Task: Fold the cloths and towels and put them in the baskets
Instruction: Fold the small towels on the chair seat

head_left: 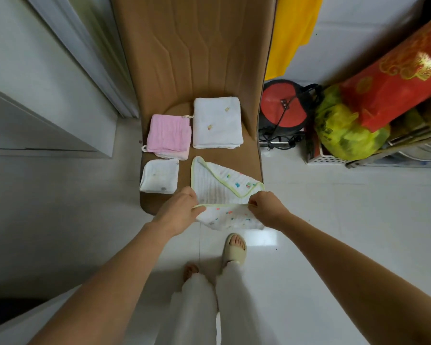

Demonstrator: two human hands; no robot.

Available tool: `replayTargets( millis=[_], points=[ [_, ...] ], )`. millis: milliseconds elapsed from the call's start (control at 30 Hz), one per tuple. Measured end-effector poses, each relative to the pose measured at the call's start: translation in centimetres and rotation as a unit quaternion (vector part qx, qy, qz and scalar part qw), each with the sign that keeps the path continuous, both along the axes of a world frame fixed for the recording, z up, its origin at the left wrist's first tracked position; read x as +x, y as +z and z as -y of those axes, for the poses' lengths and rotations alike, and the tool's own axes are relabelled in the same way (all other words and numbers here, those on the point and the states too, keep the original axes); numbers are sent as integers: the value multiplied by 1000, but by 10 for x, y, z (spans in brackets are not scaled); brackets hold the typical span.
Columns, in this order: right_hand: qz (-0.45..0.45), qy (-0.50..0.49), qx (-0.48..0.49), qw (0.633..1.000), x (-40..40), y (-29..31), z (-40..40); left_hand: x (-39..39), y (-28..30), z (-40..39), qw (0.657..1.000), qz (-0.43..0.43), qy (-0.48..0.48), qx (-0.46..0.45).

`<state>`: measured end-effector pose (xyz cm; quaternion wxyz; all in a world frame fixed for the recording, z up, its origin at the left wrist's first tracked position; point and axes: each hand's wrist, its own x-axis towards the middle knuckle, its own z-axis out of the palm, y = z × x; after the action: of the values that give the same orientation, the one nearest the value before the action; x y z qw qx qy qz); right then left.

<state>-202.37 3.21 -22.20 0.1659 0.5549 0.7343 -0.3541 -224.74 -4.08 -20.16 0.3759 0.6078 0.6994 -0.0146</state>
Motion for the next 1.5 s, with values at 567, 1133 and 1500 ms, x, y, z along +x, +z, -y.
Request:
replayTargets(
  millis=[567,1133,1500],
  points=[
    [61,178,87,978,-22,-132,-19,-3,-166,-118,990,-109,-88,12],
    [103,115,44,987,-36,-129,-13,-8,-167,-125,984,-140,-104,24],
    [17,154,201,967,-18,-24,-31,-44,-96,-114,979,-109,-131,109]
  ],
)
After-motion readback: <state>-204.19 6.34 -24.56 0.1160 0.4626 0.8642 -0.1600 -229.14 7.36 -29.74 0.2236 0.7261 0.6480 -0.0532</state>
